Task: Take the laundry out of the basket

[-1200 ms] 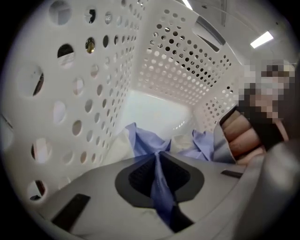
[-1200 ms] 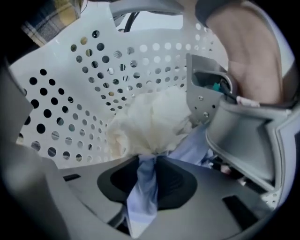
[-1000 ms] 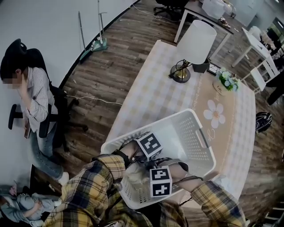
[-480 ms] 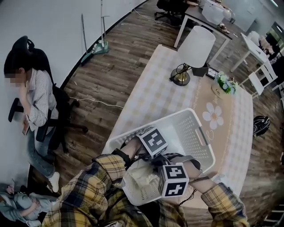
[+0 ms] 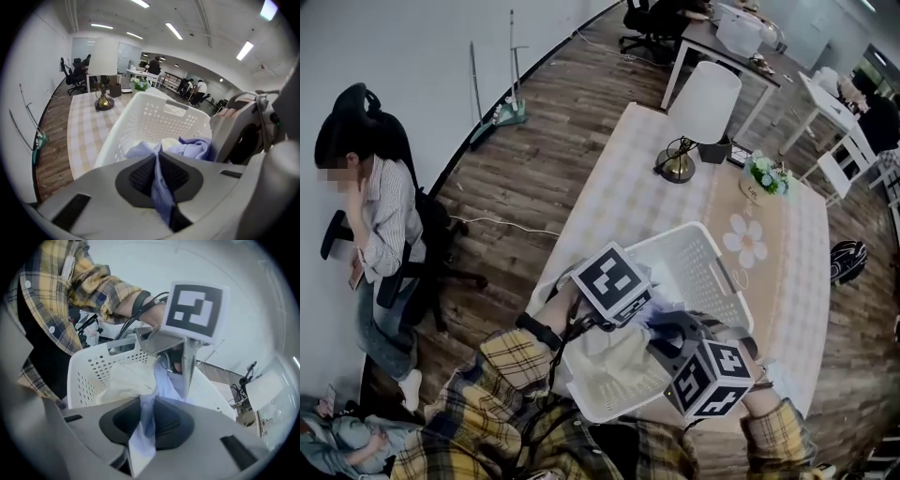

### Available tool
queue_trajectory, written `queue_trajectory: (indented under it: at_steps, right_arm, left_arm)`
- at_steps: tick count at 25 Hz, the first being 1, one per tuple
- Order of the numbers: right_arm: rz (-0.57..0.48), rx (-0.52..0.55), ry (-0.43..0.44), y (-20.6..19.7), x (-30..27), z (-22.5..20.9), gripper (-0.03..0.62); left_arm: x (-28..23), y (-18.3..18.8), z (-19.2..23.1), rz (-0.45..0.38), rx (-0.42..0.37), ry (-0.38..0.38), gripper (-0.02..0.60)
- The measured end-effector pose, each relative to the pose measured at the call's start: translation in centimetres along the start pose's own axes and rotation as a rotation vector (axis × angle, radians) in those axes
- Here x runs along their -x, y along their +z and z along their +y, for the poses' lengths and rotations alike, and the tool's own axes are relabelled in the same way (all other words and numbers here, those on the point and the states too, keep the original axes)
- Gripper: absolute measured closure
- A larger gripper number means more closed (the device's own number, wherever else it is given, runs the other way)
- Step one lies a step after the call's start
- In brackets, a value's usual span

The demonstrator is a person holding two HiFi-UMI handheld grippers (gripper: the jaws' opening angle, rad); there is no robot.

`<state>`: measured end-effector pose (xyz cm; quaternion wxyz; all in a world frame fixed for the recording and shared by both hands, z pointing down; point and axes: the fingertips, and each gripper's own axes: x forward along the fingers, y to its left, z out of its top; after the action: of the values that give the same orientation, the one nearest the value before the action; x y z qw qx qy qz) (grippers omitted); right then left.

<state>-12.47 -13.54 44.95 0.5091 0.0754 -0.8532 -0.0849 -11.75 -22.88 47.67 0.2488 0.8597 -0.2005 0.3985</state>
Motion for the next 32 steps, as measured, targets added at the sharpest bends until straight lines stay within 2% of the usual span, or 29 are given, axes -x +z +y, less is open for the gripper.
queue_trajectory:
  at_steps: [8, 13, 17, 23, 32]
  right_arm:
    - [-0.111, -0.150, -0.156, 0.9, 4.8, -1.8, 0.500]
    - [-0.162, -0.247, -0.241, 1.1, 7.5, -2.3, 0.500]
    - [-0.192, -0.282, -0.296, 0.6, 9.6, -2.1, 0.501]
    - [-0.217, -0.287, -0.321, -2.0, 12.6, -1.1, 0.502]
    - [-0.250, -0.245, -0.308, -8.6, 18.3, 0.5, 0.502]
  left_arm:
    - [4.9, 2.3, -2.2, -0.111, -0.075, 0.044, 0.528]
    - [7.1, 3.4, -4.6, -0.170, -0.116, 0.037, 0.528]
    - [7.7, 4.1, -6.5, -0.205, -0.123, 0.037, 0.528]
    - [7.0, 5.9, -10.0, -0.251, -0.120, 0.057, 0.528]
    - [4.5, 10.6, -17.3, -0.306, -0.089, 0.121, 0.528]
